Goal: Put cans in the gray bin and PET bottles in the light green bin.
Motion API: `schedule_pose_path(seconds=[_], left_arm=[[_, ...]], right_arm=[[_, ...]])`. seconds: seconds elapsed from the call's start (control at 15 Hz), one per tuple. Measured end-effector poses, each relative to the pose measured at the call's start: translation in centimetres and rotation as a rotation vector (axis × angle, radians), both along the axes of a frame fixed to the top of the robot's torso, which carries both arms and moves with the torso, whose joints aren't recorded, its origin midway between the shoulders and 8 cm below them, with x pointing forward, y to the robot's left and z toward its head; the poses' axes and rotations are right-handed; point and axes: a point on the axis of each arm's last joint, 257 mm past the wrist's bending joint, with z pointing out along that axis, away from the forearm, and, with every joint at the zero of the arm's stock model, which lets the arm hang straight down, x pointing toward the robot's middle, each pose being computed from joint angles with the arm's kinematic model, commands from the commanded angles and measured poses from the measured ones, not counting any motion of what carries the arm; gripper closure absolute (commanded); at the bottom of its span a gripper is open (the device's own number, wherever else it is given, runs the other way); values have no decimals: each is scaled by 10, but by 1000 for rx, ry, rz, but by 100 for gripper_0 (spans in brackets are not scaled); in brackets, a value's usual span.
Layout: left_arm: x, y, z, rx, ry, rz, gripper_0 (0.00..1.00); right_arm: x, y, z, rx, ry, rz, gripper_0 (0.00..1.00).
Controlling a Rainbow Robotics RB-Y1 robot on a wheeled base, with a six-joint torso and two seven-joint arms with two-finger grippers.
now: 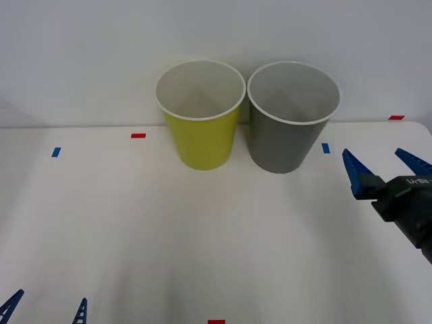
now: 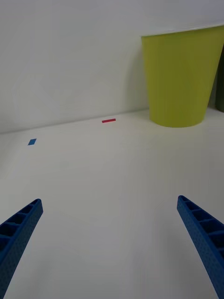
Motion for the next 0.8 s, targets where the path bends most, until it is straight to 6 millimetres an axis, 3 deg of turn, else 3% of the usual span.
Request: schedule_pose_path(seconds=[0.33,0.6,0.73,0.8], left_arm=[[0,0,0,0,0,0,0],[0,0,0,0,0,0,0],[0,0,0,0,0,0,0],[0,0,0,0,0,0,0]], right_arm=[[-2,1,-4,23,6,-9,8],[9,10,17,3,-142,-11,8],[16,2,8,-32,-240,-41,8],[16,-3,-6,-55,-264,-53,8]])
